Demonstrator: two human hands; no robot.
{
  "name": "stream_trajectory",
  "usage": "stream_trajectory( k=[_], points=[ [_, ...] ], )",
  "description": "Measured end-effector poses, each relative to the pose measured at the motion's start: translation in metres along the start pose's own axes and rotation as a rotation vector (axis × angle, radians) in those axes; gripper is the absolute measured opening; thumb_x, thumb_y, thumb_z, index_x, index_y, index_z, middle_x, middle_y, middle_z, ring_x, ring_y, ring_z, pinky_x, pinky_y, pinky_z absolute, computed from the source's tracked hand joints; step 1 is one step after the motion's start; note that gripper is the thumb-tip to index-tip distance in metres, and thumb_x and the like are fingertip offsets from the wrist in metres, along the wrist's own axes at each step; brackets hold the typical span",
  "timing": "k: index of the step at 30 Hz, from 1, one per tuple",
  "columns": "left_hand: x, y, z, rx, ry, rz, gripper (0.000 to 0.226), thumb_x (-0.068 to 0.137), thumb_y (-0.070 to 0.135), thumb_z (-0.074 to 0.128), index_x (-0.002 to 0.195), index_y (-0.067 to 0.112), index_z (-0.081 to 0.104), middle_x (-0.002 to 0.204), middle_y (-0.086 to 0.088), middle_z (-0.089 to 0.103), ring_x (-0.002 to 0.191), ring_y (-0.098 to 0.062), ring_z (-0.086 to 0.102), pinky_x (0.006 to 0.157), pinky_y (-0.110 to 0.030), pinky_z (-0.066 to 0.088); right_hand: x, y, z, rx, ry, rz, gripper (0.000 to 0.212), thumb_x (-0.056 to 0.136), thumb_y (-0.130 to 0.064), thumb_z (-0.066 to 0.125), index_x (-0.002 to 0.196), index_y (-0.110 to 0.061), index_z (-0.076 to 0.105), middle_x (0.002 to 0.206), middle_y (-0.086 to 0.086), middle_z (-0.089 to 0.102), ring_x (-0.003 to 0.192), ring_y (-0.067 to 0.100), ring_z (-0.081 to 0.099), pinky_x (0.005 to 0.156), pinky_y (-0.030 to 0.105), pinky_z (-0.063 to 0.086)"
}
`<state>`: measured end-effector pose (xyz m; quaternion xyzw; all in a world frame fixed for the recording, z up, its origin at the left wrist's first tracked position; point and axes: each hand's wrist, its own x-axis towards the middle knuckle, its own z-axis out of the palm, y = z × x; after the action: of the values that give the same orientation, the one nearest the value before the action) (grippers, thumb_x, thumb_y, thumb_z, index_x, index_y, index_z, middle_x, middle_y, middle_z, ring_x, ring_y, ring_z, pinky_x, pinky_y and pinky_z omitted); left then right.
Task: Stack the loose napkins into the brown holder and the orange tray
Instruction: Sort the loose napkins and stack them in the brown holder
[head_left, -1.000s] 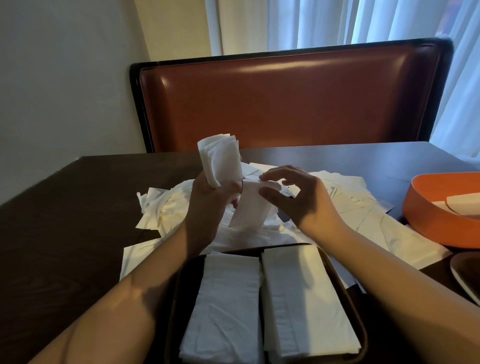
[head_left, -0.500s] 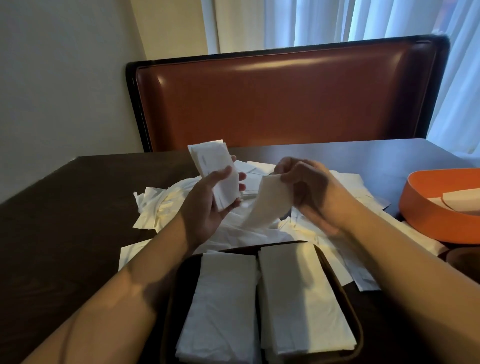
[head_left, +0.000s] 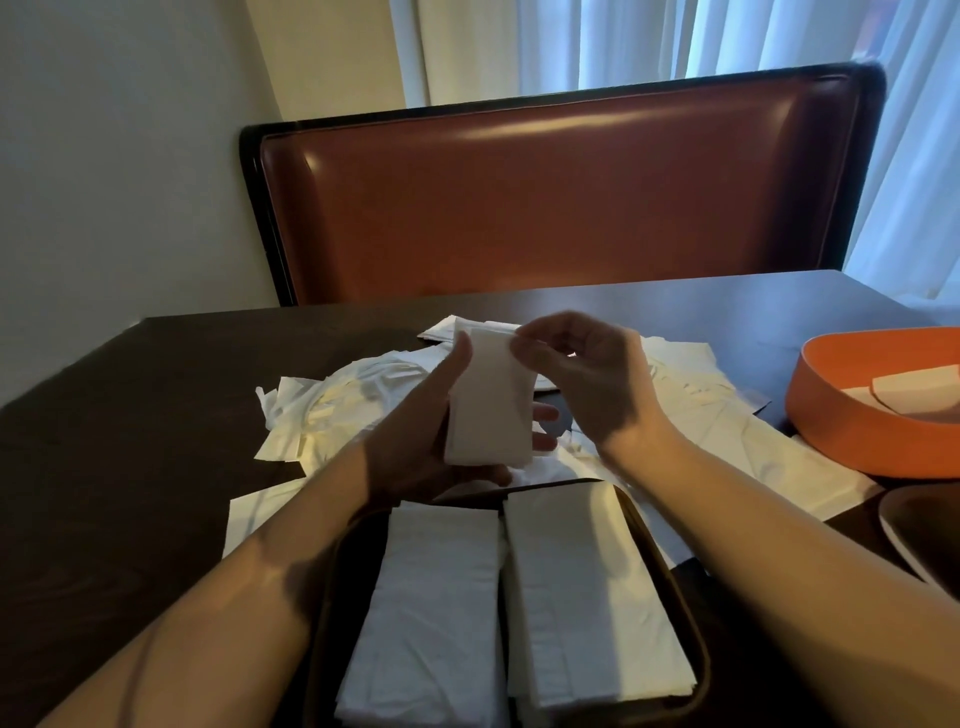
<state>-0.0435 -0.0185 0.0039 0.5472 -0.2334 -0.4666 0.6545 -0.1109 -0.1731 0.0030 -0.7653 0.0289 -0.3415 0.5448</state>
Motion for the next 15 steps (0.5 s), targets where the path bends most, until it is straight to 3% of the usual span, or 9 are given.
stream_trajectory(
  k=[4, 6, 8, 10, 12, 15],
  points=[
    [-0.002, 0.001, 0.004, -0.024, 0.084, 0.076, 0.052, 0.084, 0.053, 0.044, 0.116, 0.016, 0.059, 0.096, -0.013, 0.072, 0.080, -0.024, 0.069, 0.053, -0.029, 0.048, 0.006, 0.007, -0.001, -0.079, 0.071, 0.037, 0.014, 0.093, -0.018, 0.066, 0.105, -0.012, 0.070, 0.096, -0.003, 0.070, 0.084, 0.002, 0.063, 0.070, 0.009, 0.051],
    [-0.002, 0.004, 0.001, -0.158, 0.172, 0.155, 0.047, 0.086, 0.051, 0.048, 0.116, 0.017, 0.063, 0.097, -0.014, 0.071, 0.079, -0.023, 0.069, 0.055, -0.028, 0.048, 0.008, 0.017, -0.005, -0.302, 0.055, 0.078, 0.014, 0.096, -0.017, 0.060, 0.101, -0.012, 0.071, 0.092, -0.001, 0.070, 0.083, 0.010, 0.065, 0.068, 0.012, 0.050],
    [-0.001, 0.006, -0.007, -0.313, 0.226, 0.237, 0.051, 0.086, 0.051, 0.052, 0.123, 0.018, 0.063, 0.103, -0.014, 0.070, 0.084, -0.024, 0.068, 0.056, -0.027, 0.051, 0.007, 0.028, -0.008, -0.692, -0.122, 0.086, 0.022, 0.095, -0.023, 0.054, 0.087, -0.010, 0.071, 0.083, 0.005, 0.070, 0.079, 0.024, 0.064, 0.073, 0.029, 0.052],
    [-0.001, 0.009, -0.015, -0.425, 0.258, 0.291, 0.056, 0.087, 0.052, 0.055, 0.132, 0.020, 0.059, 0.109, -0.013, 0.069, 0.091, -0.024, 0.068, 0.057, -0.027, 0.054, 0.003, 0.030, -0.004, -0.966, -0.316, 0.141, 0.034, 0.096, -0.041, 0.053, 0.080, -0.014, 0.067, 0.081, 0.005, 0.066, 0.081, 0.025, 0.059, 0.078, 0.035, 0.045],
    [0.000, 0.011, -0.019, -0.489, 0.290, 0.312, 0.054, 0.089, 0.053, 0.055, 0.131, 0.020, 0.060, 0.113, -0.013, 0.068, 0.092, -0.024, 0.068, 0.058, -0.027, 0.055, 0.002, 0.027, 0.000, -1.000, -0.407, 0.183, 0.044, 0.093, -0.056, 0.054, 0.081, -0.016, 0.069, 0.082, 0.002, 0.066, 0.083, 0.020, 0.056, 0.078, 0.035, 0.041],
    [0.000, 0.011, -0.020, -0.530, 0.310, 0.321, 0.051, 0.091, 0.054, 0.052, 0.129, 0.021, 0.060, 0.114, -0.013, 0.067, 0.091, -0.024, 0.069, 0.059, -0.026, 0.055, 0.003, 0.024, 0.007, -0.863, -0.474, 0.246, 0.038, 0.089, -0.054, 0.061, 0.080, -0.018, 0.069, 0.087, 0.002, 0.067, 0.087, 0.019, 0.059, 0.086, 0.038, 0.048]
  ],
)
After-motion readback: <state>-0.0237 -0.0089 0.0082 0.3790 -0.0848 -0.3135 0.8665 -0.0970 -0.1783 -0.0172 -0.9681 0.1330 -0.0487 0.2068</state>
